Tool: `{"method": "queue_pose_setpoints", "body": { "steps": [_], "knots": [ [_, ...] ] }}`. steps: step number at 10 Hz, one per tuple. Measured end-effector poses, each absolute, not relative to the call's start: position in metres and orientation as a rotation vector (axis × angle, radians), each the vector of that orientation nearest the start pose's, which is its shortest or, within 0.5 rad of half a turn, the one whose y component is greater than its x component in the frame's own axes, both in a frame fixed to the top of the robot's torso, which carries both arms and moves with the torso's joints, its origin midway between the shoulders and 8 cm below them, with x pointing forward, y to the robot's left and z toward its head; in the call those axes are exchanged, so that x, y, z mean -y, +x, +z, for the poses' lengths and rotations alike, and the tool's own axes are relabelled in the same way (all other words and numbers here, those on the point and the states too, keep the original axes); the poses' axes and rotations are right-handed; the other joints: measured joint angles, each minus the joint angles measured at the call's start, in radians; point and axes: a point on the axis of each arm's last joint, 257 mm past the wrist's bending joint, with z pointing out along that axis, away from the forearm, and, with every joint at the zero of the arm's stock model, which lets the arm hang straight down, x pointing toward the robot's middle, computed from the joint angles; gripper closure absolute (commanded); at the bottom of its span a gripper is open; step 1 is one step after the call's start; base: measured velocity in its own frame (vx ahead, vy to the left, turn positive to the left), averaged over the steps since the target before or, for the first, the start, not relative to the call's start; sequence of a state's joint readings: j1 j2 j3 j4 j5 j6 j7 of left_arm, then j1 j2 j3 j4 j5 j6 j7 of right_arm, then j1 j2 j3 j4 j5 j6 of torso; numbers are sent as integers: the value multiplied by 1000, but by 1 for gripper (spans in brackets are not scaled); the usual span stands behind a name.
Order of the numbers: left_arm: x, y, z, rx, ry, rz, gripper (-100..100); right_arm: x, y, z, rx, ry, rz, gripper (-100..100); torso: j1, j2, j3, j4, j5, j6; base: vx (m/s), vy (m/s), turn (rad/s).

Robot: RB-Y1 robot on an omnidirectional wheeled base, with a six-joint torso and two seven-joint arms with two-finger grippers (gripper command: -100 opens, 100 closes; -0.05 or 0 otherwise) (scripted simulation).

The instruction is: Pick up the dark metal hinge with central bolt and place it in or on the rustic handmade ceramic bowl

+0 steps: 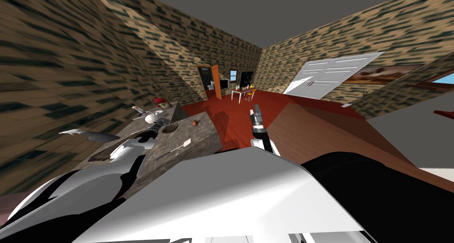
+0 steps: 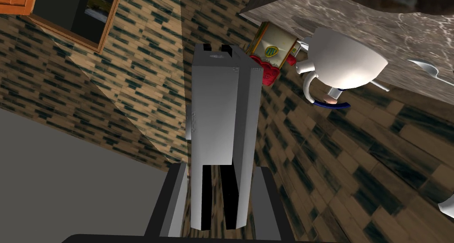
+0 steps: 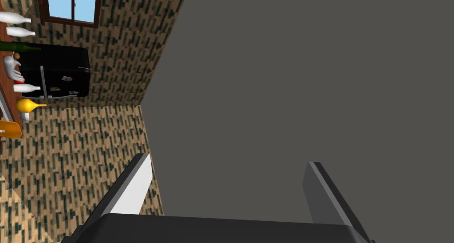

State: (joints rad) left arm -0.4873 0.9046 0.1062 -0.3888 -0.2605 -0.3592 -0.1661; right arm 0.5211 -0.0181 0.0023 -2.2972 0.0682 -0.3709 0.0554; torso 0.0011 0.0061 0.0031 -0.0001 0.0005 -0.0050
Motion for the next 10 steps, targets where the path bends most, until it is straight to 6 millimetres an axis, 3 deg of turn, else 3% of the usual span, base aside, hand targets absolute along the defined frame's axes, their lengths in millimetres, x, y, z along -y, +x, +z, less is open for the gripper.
{"method": "queue_pose_setpoints", "body": {
  "steps": [7,8,10],
  "knots": [
    [-733,521,-156,-1500,-778,0,100,277,361,-1,-768,684,1168,0,-2,2,1,1,-2,0,-2,5,-14],
    [-734,521,-156,-1498,-782,-2,-100,277,361,-1,-768,684,1168,0,-2,2,1,1,-2,0,0,0,0],
    [-734,521,-156,-1498,-782,-2,-100,277,361,-1,-768,684,1168,0,-3,2,1,1,-2,0,0,0,0]
  ]
}}
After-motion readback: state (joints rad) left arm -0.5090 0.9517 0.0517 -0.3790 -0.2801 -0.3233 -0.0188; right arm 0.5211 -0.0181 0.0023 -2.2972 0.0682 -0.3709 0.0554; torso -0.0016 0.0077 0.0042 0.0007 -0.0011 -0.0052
